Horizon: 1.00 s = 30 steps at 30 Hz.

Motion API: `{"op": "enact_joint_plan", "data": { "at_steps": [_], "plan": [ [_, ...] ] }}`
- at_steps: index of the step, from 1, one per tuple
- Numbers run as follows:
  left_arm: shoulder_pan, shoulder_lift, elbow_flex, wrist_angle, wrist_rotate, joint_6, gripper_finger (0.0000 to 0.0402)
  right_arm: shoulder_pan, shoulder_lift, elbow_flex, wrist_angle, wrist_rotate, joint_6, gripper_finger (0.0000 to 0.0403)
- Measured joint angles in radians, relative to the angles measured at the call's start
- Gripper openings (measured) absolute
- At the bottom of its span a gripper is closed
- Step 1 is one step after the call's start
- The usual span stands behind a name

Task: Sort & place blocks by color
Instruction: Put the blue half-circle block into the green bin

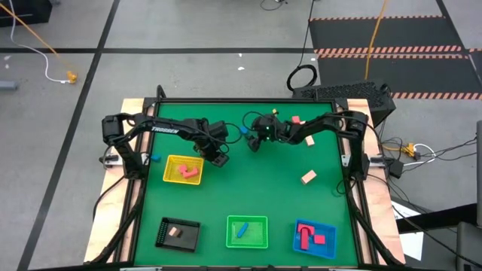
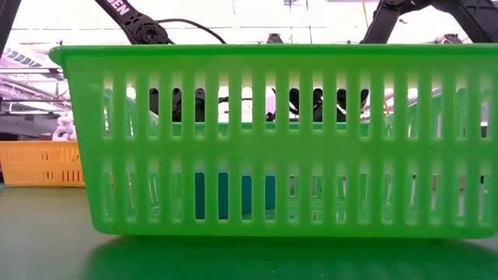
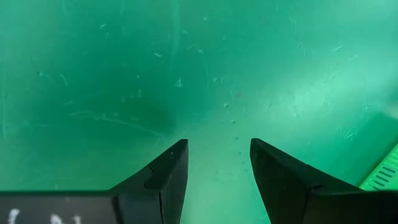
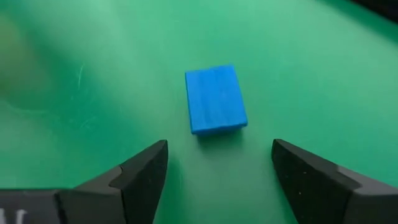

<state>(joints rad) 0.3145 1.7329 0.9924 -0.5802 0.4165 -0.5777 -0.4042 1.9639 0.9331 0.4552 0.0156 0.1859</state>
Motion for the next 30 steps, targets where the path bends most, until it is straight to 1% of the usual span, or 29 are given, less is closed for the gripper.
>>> {"op": "enact_joint_plan", "data": {
  "at_steps": [3,7,13,18,24,30],
  "plan": [
    [0.0,0.0,0.0,-0.001,0.0,0.0,0.0175,0.0,-0.032,0.036,-0.119,-0.046,0.014,0.029],
    [0.0,0.0,0.0,-0.005,0.001,0.005,0.0175,-0.001,-0.051,0.117,-0.204,-0.085,-0.036,0.0294],
    [-0.001,0.0,0.0,-0.029,0.002,0.016,0.0175,-0.021,-0.013,0.224,-0.305,-0.12,-0.082,0.0295],
    [-0.002,0.0,0.0,-0.039,0.002,0.015,0.0175,-0.052,0.021,0.25,-0.324,-0.13,-0.102,0.0295],
    [-0.002,0.0,0.0,-0.057,0.003,0.015,0.0175,-0.089,0.065,0.25,-0.295,-0.179,-0.122,0.0295],
    [-0.002,0.0,0.0,-0.058,0.003,0.016,0.0175,-0.077,0.07,0.252,-0.266,-0.199,-0.177,0.0284]
  ]
}}
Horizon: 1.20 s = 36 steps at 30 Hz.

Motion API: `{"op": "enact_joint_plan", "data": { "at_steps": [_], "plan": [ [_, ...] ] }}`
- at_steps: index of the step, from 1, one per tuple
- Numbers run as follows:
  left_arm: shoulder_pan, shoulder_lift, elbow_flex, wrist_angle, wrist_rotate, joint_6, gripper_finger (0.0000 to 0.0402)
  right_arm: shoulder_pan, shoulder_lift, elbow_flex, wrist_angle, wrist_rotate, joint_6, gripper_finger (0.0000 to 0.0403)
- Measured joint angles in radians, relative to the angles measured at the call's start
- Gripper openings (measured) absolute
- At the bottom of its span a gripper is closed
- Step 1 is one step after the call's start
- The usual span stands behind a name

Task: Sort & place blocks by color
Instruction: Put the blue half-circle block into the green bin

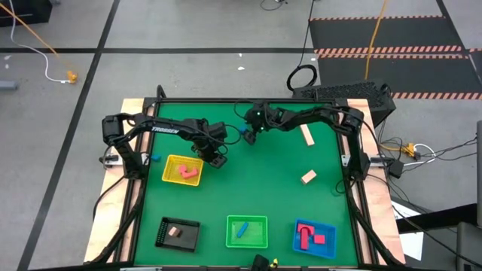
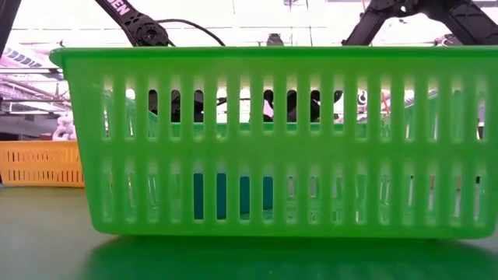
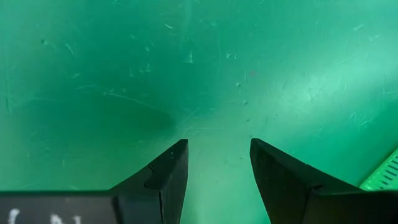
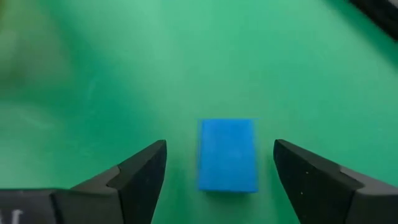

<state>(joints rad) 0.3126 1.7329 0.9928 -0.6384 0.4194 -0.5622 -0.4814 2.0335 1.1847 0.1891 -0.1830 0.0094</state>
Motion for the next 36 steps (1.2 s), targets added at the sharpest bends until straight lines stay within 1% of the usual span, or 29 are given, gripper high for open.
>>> {"op": "enact_joint_plan", "data": {
  "at_steps": [3,6,9,16,23,26,28,30,36],
  "plan": [
    [0.0,0.0,0.0,0.0,0.0,0.0,0.0175,0.0,0.002,-0.001,-0.006,0.001,-0.003,0.0273],
    [0.001,0.0,0.0,0.001,0.0,0.0,0.0175,-0.002,0.005,-0.001,0.004,0.015,-0.012,0.025],
    [0.001,0.0,0.0,0.001,0.0,0.0,0.0175,-0.002,0.011,-0.002,-0.006,0.052,-0.019,0.0215],
    [0.001,0.0,0.0,0.003,-0.001,0.004,0.0175,-0.003,0.011,-0.002,-0.007,0.101,-0.033,0.0118],
    [0.001,0.0,0.0,0.005,-0.009,0.007,0.0175,-0.002,0.008,-0.002,-0.016,0.101,-0.01,0.0115],
    [0.001,0.0,0.0,0.005,-0.01,0.006,0.0175,-0.002,-0.024,-0.002,-0.068,0.101,0.028,0.0115],
    [0.002,0.0,0.0,0.005,-0.01,0.006,0.0175,-0.002,-0.059,-0.002,-0.103,0.099,0.045,0.0115],
    [0.002,0.0,0.0,0.005,-0.017,0.004,0.0175,-0.001,-0.104,-0.002,-0.158,0.075,0.064,0.0115],
    [0.002,0.0,0.0,0.006,-0.083,-0.002,0.0175,0.035,-0.24,-0.002,-0.348,-0.004,0.155,0.0115]
  ]
}}
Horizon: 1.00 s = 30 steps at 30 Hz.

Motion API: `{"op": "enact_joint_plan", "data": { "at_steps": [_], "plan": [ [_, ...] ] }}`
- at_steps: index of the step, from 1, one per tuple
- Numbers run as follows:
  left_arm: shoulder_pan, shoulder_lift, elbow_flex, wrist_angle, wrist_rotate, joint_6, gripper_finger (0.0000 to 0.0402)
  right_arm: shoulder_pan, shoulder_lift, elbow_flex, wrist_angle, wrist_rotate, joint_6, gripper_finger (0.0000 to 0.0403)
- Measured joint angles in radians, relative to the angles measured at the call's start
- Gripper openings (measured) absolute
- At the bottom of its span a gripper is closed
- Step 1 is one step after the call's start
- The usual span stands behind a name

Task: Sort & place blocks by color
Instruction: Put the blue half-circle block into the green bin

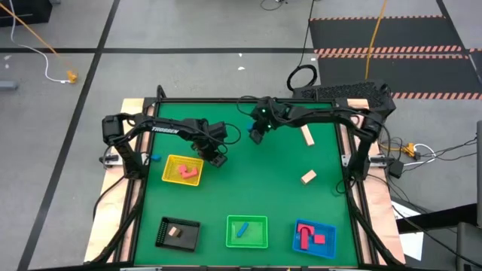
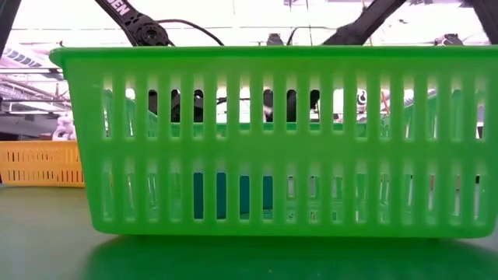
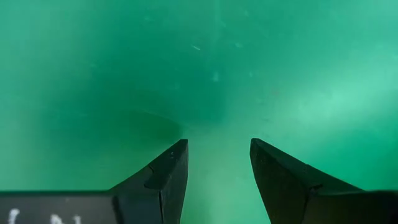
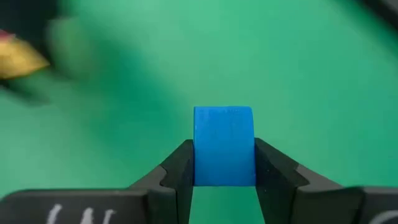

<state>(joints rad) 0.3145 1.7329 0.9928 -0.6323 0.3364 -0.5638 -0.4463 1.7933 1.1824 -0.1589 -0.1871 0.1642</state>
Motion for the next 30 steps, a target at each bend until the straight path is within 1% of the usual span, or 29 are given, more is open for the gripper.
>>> {"op": "enact_joint_plan", "data": {
  "at_steps": [5,9,12,16,21,24,26,30],
  "plan": [
    [0.0,0.0,0.0,0.004,-0.082,-0.022,0.0175,0.083,-0.126,0.0,-0.145,-0.113,0.109,0.0115],
    [0.004,0.0,0.0,0.009,-0.157,-0.027,0.0175,0.184,-0.208,0.0,-0.184,-0.203,0.157,0.0115],
    [0.012,0.0,0.0,0.014,-0.186,-0.029,0.0175,0.275,-0.24,0.0,-0.176,-0.219,0.205,0.0115],
    [0.023,0.0,0.0,0.026,-0.191,-0.012,0.0175,0.393,-0.247,0.0,-0.151,-0.229,0.279,0.0118],
    [0.026,0.0,0.0,0.076,-0.191,0.005,0.0175,0.498,-0.209,-0.001,-0.125,-0.215,0.36,0.0116],
    [0.026,0.0,0.0,0.112,-0.191,-0.005,0.0175,0.549,-0.186,-0.001,-0.033,-0.282,0.421,0.0116],
    [0.026,0.0,0.0,0.138,-0.191,-0.023,0.0175,0.582,-0.173,0.0,-0.002,-0.313,0.451,0.0117],
    [0.023,0.0,0.0,0.187,-0.19,-0.057,0.0175,0.658,-0.144,-0.001,0.014,-0.336,0.505,0.0117]
  ]
}}
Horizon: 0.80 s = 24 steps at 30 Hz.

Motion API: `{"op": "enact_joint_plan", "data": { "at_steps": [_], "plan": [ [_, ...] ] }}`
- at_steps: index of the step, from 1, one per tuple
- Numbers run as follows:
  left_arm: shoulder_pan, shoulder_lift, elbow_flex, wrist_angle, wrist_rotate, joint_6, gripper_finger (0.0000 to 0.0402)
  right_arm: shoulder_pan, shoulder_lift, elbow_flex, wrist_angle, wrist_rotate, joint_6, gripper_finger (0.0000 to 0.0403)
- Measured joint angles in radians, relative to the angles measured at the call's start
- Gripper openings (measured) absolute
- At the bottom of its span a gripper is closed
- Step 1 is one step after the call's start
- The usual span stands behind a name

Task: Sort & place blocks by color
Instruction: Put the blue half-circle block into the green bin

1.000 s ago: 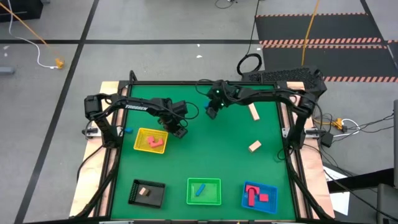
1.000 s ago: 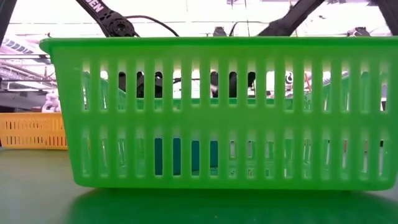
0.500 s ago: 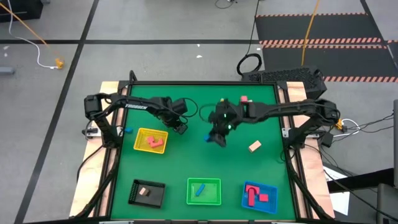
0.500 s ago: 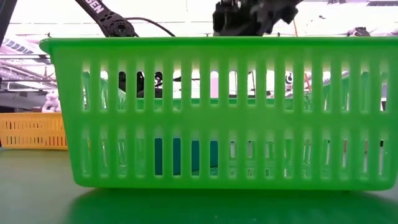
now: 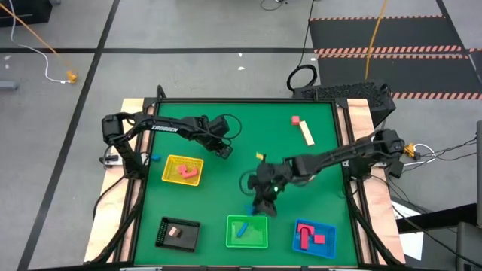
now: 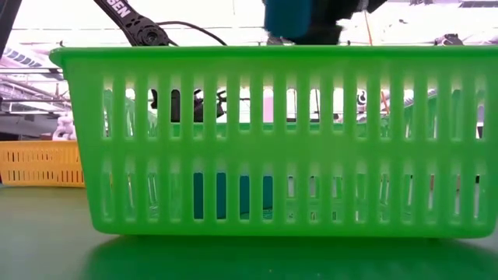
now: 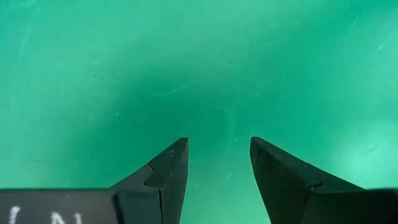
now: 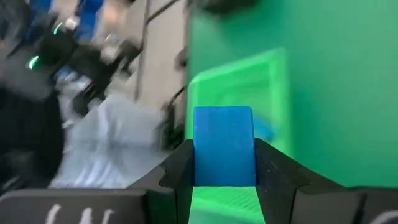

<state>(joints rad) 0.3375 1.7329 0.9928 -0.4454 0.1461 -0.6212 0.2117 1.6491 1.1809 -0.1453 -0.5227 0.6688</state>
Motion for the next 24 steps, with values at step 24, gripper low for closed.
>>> {"op": "enact_joint_plan", "data": {
  "at_steps": [24],
  "plan": [
    [-0.131,0.0,0.0,0.084,0.047,-0.196,0.0175,0.242,0.216,0.001,0.244,0.395,0.34,0.0169]
  ]
}}
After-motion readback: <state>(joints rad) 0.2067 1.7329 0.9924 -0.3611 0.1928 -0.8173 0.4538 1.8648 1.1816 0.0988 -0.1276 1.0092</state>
